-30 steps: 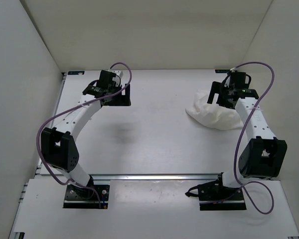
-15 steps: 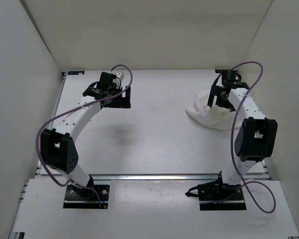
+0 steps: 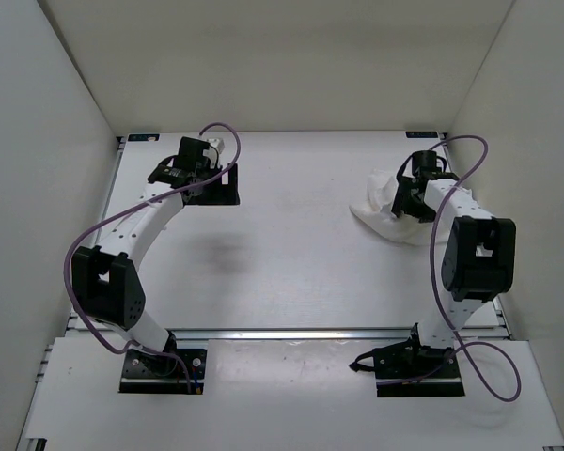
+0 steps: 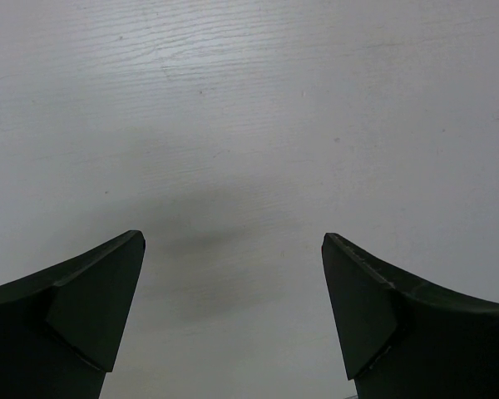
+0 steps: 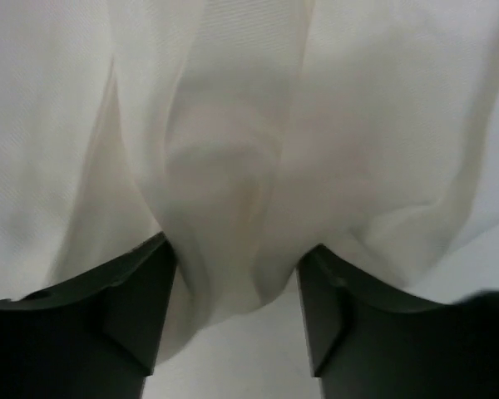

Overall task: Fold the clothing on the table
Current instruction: Move the skirt to the center of the board

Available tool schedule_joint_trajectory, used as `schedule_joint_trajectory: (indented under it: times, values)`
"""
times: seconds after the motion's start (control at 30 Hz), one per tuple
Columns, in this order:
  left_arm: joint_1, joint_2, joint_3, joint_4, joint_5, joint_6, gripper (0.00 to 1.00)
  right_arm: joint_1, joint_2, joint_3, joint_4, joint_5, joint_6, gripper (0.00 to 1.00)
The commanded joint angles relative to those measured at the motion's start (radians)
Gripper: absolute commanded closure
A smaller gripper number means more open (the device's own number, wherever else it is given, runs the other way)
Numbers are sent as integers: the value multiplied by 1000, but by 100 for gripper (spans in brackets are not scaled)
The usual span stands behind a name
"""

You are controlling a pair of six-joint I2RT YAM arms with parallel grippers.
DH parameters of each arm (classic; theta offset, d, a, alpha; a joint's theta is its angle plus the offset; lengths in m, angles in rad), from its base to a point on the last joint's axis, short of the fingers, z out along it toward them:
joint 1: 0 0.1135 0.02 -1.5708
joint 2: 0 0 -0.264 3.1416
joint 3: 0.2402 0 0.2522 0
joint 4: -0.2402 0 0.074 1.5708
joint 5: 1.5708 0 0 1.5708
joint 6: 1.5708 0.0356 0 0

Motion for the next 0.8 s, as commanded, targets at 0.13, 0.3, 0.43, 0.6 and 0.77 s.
schedule_joint_trajectory:
  times: [0.13,0.3,0.43,0.6,0.77]
  values:
    - [22,-59,7,-27,28,12,1,30,77,21,119,10,44,100]
    - [39,-87,-26,-6,68,-1,1,37,73,102,131,-37,34,100]
    - [38,-88,-43,14,114,-5,1,94,65,272,160,-139,37,100]
    - [64,-122,-26,4,69,-27,1,256,187,755,-46,-317,-32,100]
    - [114,-197,-10,-18,-63,-74,1,470,356,1457,-320,-250,-97,100]
